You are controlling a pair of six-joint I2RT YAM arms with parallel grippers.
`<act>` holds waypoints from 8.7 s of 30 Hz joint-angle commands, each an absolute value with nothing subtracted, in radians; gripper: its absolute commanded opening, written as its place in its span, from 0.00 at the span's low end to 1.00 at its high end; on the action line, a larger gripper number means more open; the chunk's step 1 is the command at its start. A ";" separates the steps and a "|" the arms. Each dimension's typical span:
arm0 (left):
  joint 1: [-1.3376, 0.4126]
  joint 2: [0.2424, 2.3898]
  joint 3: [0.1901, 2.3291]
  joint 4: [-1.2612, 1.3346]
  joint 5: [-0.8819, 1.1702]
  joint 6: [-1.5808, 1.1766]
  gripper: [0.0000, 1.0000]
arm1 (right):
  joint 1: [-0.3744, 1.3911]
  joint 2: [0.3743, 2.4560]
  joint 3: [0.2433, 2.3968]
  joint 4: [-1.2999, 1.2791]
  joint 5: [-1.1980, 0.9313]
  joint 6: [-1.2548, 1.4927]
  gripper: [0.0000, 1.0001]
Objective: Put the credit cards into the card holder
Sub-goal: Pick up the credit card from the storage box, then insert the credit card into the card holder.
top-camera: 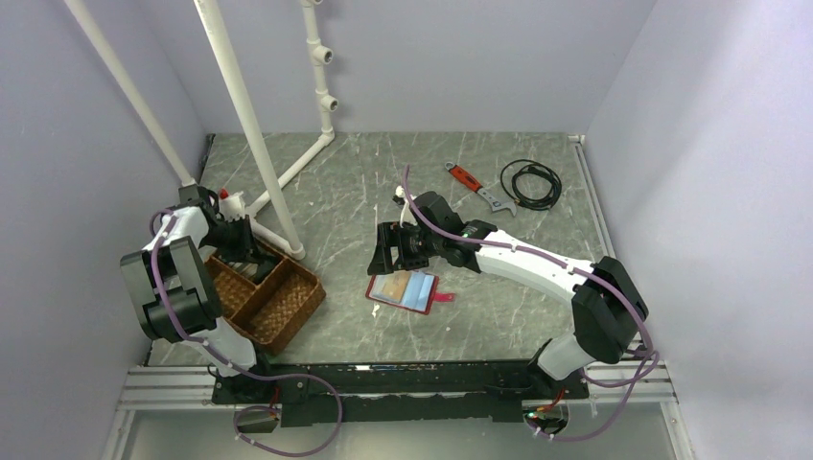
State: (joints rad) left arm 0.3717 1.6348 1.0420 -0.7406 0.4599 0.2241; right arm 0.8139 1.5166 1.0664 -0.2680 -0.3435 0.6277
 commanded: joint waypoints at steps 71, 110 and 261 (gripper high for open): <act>-0.466 0.945 1.063 -0.744 0.360 -0.443 0.86 | 0.715 1.412 0.741 0.090 -0.499 0.827 0.00; -0.686 1.904 1.276 -0.661 0.130 -0.420 0.44 | 0.549 1.482 0.535 0.125 -0.659 0.873 0.00; -0.563 1.703 0.979 -0.466 0.416 -0.575 0.30 | 0.527 1.690 0.450 0.536 -0.462 1.149 0.00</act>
State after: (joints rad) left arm -0.5667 1.7378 1.0065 -0.4248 0.3958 -0.5858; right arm 0.5308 1.6558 0.4580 0.5381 -0.5491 1.1477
